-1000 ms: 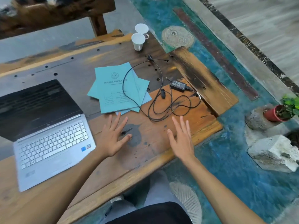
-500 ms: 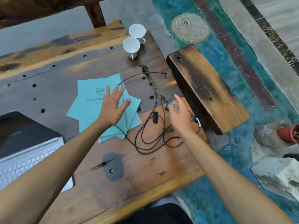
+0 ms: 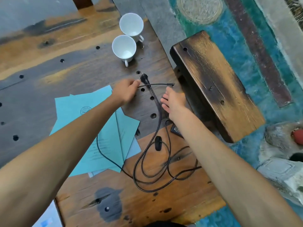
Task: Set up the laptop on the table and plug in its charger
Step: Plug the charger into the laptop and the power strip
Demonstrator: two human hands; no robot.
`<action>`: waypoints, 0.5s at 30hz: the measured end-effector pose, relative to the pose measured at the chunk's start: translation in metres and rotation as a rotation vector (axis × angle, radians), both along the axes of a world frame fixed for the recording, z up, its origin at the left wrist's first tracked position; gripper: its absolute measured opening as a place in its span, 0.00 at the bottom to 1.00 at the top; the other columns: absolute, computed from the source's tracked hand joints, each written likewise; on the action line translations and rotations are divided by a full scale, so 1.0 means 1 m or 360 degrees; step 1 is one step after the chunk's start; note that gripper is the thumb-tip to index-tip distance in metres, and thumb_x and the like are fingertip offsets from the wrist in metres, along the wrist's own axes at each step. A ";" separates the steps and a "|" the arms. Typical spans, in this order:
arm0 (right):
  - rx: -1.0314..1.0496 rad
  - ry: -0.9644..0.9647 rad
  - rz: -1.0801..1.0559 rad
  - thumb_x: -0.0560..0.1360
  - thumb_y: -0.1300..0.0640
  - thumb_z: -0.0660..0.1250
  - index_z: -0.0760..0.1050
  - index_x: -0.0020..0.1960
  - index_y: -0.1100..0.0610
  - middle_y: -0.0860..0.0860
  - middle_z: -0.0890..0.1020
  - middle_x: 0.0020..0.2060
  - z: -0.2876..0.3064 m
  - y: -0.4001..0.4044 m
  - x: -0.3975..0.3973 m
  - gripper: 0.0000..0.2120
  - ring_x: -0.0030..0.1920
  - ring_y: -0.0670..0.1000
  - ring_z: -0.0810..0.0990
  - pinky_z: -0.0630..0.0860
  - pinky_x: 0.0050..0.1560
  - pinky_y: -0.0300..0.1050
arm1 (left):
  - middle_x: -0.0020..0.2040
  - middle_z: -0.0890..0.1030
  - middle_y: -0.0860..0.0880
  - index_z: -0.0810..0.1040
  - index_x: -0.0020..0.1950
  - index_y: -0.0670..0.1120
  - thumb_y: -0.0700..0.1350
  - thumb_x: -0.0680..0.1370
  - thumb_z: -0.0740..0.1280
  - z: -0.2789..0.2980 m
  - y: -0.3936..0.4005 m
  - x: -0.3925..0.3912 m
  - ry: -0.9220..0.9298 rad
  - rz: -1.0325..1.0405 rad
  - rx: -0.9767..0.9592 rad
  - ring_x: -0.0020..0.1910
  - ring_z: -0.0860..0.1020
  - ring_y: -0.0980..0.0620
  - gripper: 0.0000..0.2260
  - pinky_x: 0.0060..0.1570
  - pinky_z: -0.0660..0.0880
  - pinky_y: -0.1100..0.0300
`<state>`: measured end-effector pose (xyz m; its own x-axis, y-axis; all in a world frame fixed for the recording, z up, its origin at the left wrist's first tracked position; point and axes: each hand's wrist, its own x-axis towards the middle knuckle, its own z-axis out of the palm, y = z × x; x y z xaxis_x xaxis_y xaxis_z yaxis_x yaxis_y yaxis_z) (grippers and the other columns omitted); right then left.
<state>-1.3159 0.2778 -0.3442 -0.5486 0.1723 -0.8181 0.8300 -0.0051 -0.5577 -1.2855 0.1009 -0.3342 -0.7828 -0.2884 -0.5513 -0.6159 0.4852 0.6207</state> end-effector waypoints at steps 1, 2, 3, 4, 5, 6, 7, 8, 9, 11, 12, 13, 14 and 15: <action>-0.0067 -0.0053 -0.0060 0.80 0.49 0.68 0.79 0.49 0.57 0.53 0.86 0.52 -0.003 -0.004 -0.005 0.10 0.44 0.46 0.86 0.81 0.38 0.38 | 0.52 0.85 0.39 0.81 0.54 0.39 0.52 0.83 0.59 -0.008 -0.001 -0.007 -0.0048 0.0113 0.0095 0.47 0.80 0.43 0.18 0.52 0.76 0.51; -0.0128 -0.0095 -0.0103 0.80 0.49 0.69 0.80 0.53 0.58 0.53 0.86 0.51 -0.007 -0.008 -0.010 0.12 0.43 0.46 0.86 0.80 0.37 0.37 | 0.53 0.85 0.40 0.81 0.54 0.40 0.51 0.82 0.61 -0.016 -0.002 -0.014 -0.0082 0.0221 0.0168 0.44 0.81 0.44 0.16 0.52 0.78 0.51; -0.0192 -0.0128 -0.0143 0.80 0.48 0.69 0.80 0.56 0.59 0.53 0.86 0.51 -0.011 -0.010 -0.014 0.15 0.42 0.46 0.85 0.80 0.36 0.36 | 0.53 0.86 0.41 0.82 0.53 0.40 0.50 0.81 0.62 -0.025 -0.004 -0.021 -0.0110 0.0296 0.0203 0.41 0.81 0.45 0.15 0.52 0.79 0.50; -0.0249 -0.0153 -0.0179 0.80 0.48 0.69 0.79 0.58 0.60 0.53 0.86 0.51 -0.015 -0.012 -0.018 0.16 0.42 0.46 0.85 0.78 0.35 0.36 | 0.52 0.86 0.42 0.83 0.52 0.40 0.49 0.81 0.63 -0.031 -0.006 -0.028 -0.0146 0.0348 0.0233 0.38 0.80 0.46 0.14 0.49 0.80 0.51; -0.0307 -0.0169 -0.0219 0.80 0.48 0.69 0.79 0.59 0.61 0.53 0.85 0.51 -0.019 -0.013 -0.022 0.17 0.43 0.47 0.84 0.77 0.34 0.35 | 0.49 0.87 0.43 0.83 0.51 0.41 0.49 0.80 0.64 -0.036 -0.007 -0.034 -0.0191 0.0395 0.0281 0.34 0.79 0.48 0.14 0.42 0.80 0.54; -0.0359 -0.0178 -0.0262 0.81 0.48 0.68 0.78 0.60 0.61 0.53 0.85 0.51 -0.022 -0.013 -0.025 0.16 0.45 0.47 0.84 0.77 0.34 0.34 | 0.46 0.88 0.45 0.83 0.49 0.41 0.50 0.80 0.65 -0.039 -0.007 -0.038 -0.0242 0.0442 0.0346 0.29 0.76 0.51 0.14 0.33 0.76 0.59; -0.0402 -0.0176 -0.0317 0.81 0.49 0.68 0.78 0.59 0.60 0.53 0.85 0.52 -0.026 -0.014 -0.028 0.15 0.45 0.47 0.83 0.76 0.34 0.34 | 0.43 0.88 0.47 0.83 0.48 0.42 0.52 0.79 0.66 -0.041 -0.008 -0.043 -0.0293 0.0490 0.0400 0.25 0.72 0.54 0.14 0.27 0.71 0.63; -0.0431 -0.0164 -0.0369 0.81 0.51 0.68 0.79 0.57 0.60 0.54 0.85 0.53 -0.028 -0.014 -0.030 0.13 0.45 0.47 0.83 0.76 0.33 0.34 | 0.40 0.88 0.48 0.83 0.46 0.43 0.54 0.78 0.68 -0.043 -0.007 -0.048 -0.0336 0.0534 0.0442 0.23 0.68 0.55 0.14 0.26 0.67 0.64; -0.0447 -0.0146 -0.0410 0.81 0.52 0.68 0.79 0.56 0.60 0.54 0.86 0.53 -0.030 -0.014 -0.032 0.11 0.45 0.47 0.83 0.77 0.34 0.34 | 0.40 0.88 0.48 0.82 0.45 0.44 0.55 0.76 0.70 -0.044 -0.006 -0.052 -0.0368 0.0583 0.0484 0.22 0.66 0.55 0.14 0.25 0.65 0.65; -0.0446 -0.0103 -0.0432 0.81 0.54 0.68 0.80 0.56 0.61 0.54 0.87 0.52 -0.036 -0.014 -0.032 0.10 0.45 0.47 0.84 0.79 0.36 0.35 | 0.39 0.88 0.48 0.81 0.43 0.45 0.55 0.72 0.74 -0.046 -0.001 -0.058 -0.0415 0.0698 0.0576 0.21 0.65 0.56 0.14 0.25 0.64 0.66; -0.0448 -0.0080 -0.0426 0.81 0.55 0.68 0.80 0.53 0.61 0.53 0.87 0.50 -0.038 -0.014 -0.032 0.09 0.44 0.47 0.85 0.80 0.38 0.36 | 0.39 0.88 0.48 0.81 0.42 0.45 0.55 0.70 0.76 -0.048 0.002 -0.061 -0.0438 0.0754 0.0629 0.19 0.64 0.57 0.14 0.23 0.63 0.68; -0.0452 -0.0061 -0.0419 0.82 0.55 0.68 0.80 0.51 0.60 0.52 0.87 0.47 -0.040 -0.014 -0.031 0.08 0.43 0.46 0.85 0.80 0.39 0.36 | 0.40 0.88 0.47 0.81 0.43 0.45 0.54 0.70 0.77 -0.049 0.006 -0.063 -0.0463 0.0805 0.0676 0.18 0.63 0.58 0.14 0.22 0.62 0.69; -0.0452 -0.0043 -0.0413 0.82 0.55 0.68 0.80 0.49 0.60 0.51 0.87 0.44 -0.042 -0.014 -0.030 0.08 0.42 0.46 0.85 0.81 0.40 0.36 | 0.41 0.88 0.47 0.81 0.44 0.45 0.52 0.69 0.78 -0.051 0.010 -0.065 -0.0483 0.0852 0.0705 0.17 0.62 0.58 0.13 0.20 0.61 0.69; -0.0455 -0.0026 -0.0416 0.82 0.55 0.68 0.80 0.49 0.60 0.50 0.87 0.43 -0.042 -0.015 -0.030 0.08 0.42 0.45 0.85 0.81 0.41 0.36 | 0.40 0.88 0.47 0.81 0.46 0.45 0.51 0.69 0.79 -0.052 0.013 -0.066 -0.0491 0.0888 0.0713 0.16 0.62 0.58 0.14 0.19 0.61 0.70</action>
